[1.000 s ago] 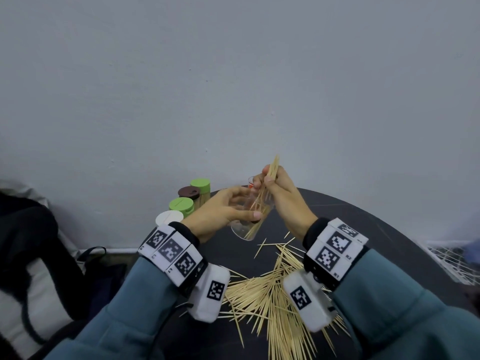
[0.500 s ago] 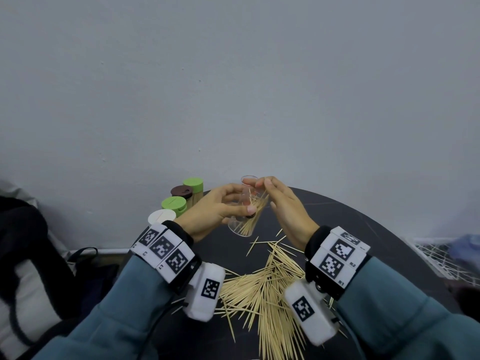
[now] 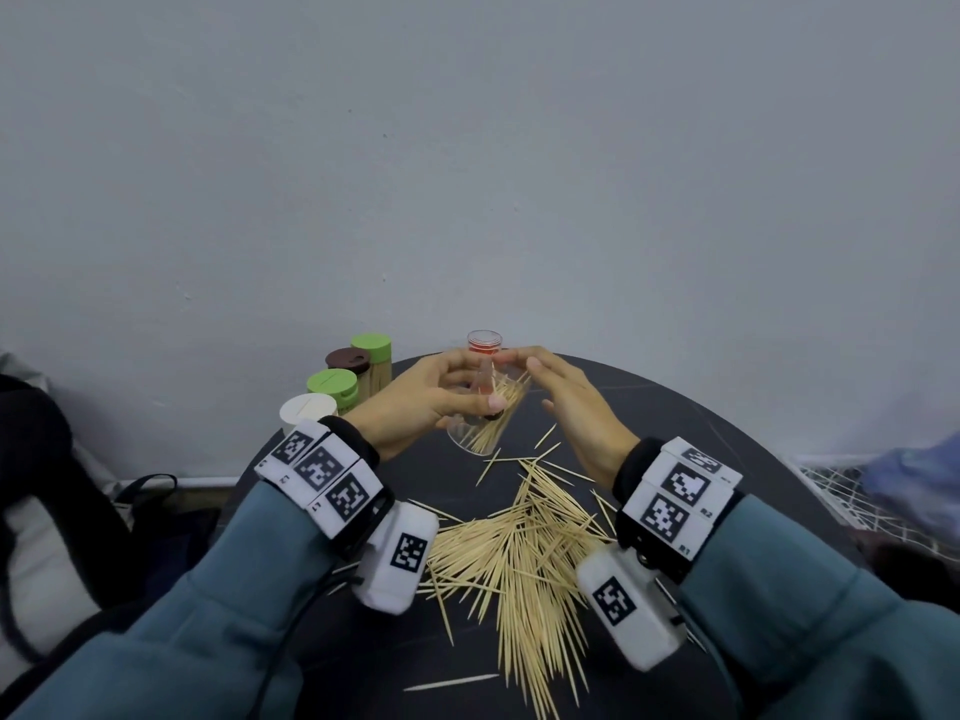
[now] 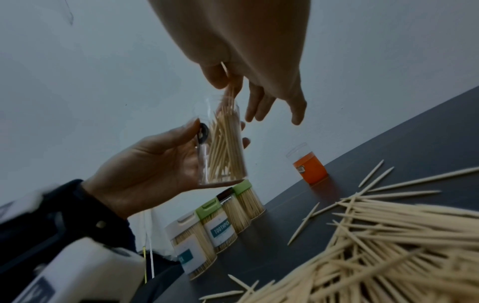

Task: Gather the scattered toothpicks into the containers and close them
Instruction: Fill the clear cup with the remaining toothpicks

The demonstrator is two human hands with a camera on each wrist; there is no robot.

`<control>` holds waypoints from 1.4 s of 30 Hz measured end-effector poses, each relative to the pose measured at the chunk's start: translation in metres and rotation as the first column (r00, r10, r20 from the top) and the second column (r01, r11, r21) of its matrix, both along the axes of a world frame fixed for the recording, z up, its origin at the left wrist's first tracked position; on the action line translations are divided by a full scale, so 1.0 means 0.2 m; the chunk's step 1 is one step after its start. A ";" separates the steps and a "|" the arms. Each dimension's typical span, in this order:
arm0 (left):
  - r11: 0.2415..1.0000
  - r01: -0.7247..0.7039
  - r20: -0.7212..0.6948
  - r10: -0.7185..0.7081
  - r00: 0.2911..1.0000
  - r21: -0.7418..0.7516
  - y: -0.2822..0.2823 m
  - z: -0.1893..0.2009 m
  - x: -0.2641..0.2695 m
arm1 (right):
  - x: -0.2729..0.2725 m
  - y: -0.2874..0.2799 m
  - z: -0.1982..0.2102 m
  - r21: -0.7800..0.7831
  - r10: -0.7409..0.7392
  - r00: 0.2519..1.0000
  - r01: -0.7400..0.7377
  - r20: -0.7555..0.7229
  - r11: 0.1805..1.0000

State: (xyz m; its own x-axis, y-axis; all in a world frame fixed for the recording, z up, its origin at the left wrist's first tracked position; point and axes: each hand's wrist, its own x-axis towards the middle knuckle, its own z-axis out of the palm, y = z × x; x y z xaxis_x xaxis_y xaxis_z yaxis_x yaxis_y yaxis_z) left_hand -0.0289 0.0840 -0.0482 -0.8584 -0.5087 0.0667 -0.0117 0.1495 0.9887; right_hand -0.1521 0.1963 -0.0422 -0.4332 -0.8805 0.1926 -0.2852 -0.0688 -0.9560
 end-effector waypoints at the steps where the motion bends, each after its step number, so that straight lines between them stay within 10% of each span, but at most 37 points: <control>1: 1.000 0.002 -0.001 -0.002 1.000 0.001 0.00 0.00 0.00 | 0.00 0.01 0.00 -0.006 -0.007 1.000 0.006 -0.010 1.000; 15: 0.998 0.052 0.013 -0.051 0.999 -0.033 0.02 -0.02 -0.02 | -0.15 0.15 -0.03 0.267 -0.102 0.984 0.138 -0.144 0.954; 19: 0.996 0.078 0.028 -0.076 0.997 -0.048 0.04 -0.02 -0.03 | -0.21 0.24 -0.07 0.663 0.161 0.859 0.242 -0.486 0.709; 24: 0.995 0.079 0.046 -0.076 0.996 -0.063 0.04 -0.03 -0.04 | -0.15 0.32 -0.11 0.829 0.457 0.711 0.333 -0.534 0.450; 42: 0.990 0.090 0.068 -0.083 0.994 -0.111 0.05 -0.04 -0.04 | 0.05 0.23 -0.18 0.740 0.369 0.682 0.389 -0.632 0.549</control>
State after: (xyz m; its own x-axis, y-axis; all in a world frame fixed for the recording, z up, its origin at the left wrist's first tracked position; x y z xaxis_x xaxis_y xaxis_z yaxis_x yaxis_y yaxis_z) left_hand -0.0374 0.0939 -0.0557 -0.9030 -0.4248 0.0642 -0.0558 0.2641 0.9629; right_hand -0.1422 0.2429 -0.0782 -0.5179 -0.7877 -0.3337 -0.8139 0.5738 -0.0911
